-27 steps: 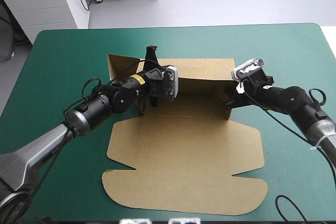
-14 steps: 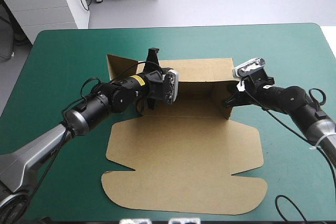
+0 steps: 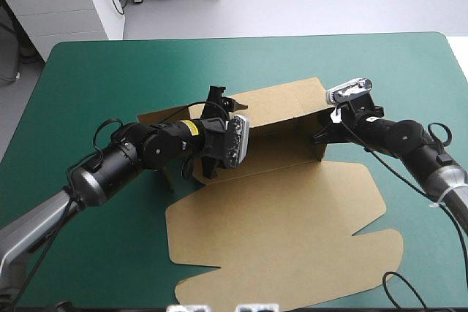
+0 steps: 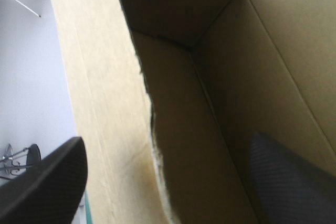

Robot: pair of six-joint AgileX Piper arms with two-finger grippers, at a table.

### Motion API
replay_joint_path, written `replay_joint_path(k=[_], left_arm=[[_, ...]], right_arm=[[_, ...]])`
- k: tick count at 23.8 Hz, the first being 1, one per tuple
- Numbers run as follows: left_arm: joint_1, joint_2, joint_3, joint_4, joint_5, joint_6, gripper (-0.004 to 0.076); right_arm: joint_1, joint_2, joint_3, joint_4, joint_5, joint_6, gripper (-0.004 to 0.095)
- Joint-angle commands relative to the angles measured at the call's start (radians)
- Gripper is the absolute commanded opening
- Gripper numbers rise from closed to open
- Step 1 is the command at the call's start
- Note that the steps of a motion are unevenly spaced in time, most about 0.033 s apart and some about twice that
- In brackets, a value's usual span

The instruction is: Fold the box

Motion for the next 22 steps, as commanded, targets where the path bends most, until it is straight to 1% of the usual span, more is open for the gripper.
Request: replay_joint_path(k=[1,4,5,6,7,8,9,10,11,12,14,15,16,20,22], left_arm=[[-0.079,-0.107,-0.025,0.012,-0.034,-0.016,0.0603],[-0.152,-0.175,-0.025,0.014,-0.032,-0.021,0.0603],[-0.175,-0.203,-0.025,0.002,-0.04,-0.039,0.0587],[-0.192,-0.234,-0.025,0.002,-0.051,-0.072,0.0523],[-0.2,-0.263,-0.03,0.002,-0.046,-0.08,0.0347],[-0.201,-0.274,-0.031,0.002,-0.047,-0.08,0.0254],[-0.201,-0.285,-0.041,0.004,-0.047,-0.082,0.0059],[-0.201,-0.288,-0.05,0.01,-0.043,-0.085,-0.0003],[-0.201,-0.288,-0.062,0.012,-0.035,-0.096,0.0018],[-0.201,-0.288,-0.073,0.012,-0.027,-0.114,0.0023],[-0.192,-0.269,-0.114,0.015,0.03,-0.167,0.002],[-0.176,-0.247,-0.155,0.017,0.085,-0.208,0.002],[-0.142,-0.219,-0.215,0.028,0.164,-0.283,0.002],[-0.027,-0.151,-0.366,0.131,0.338,-0.511,0.0019],[0.05,-0.123,-0.441,0.154,0.408,-0.595,0.0019]], right_arm=[[0.0,-0.037,-0.035,0.044,-0.04,0.019,-0.0018],[0.0,-0.037,-0.035,0.044,-0.042,0.019,-0.0018],[0.0,-0.037,-0.035,0.044,-0.046,0.019,-0.0018],[0.0,-0.037,-0.035,0.044,-0.051,0.019,-0.0018],[0.0,-0.037,-0.036,0.044,-0.054,0.019,-0.0018],[0.0,-0.037,-0.038,0.044,-0.054,0.019,-0.0018],[0.0,-0.037,-0.045,0.044,-0.054,0.019,-0.0018],[0.0,-0.037,-0.054,0.044,-0.052,0.019,-0.0018],[0.0,-0.037,-0.059,0.044,-0.049,0.019,-0.0018],[0.0,-0.037,-0.067,0.044,-0.047,0.019,-0.0018],[0.0,-0.037,-0.081,0.044,-0.043,0.019,-0.0018],[0.0,-0.037,-0.087,0.044,-0.036,0.019,-0.0018],[0.0,-0.037,-0.095,0.043,-0.029,0.019,-0.0018],[0.0,-0.037,-0.097,0.037,-0.029,0.019,-0.0018],[0.0,-0.037,-0.097,0.024,-0.029,0.019,-0.0018]])
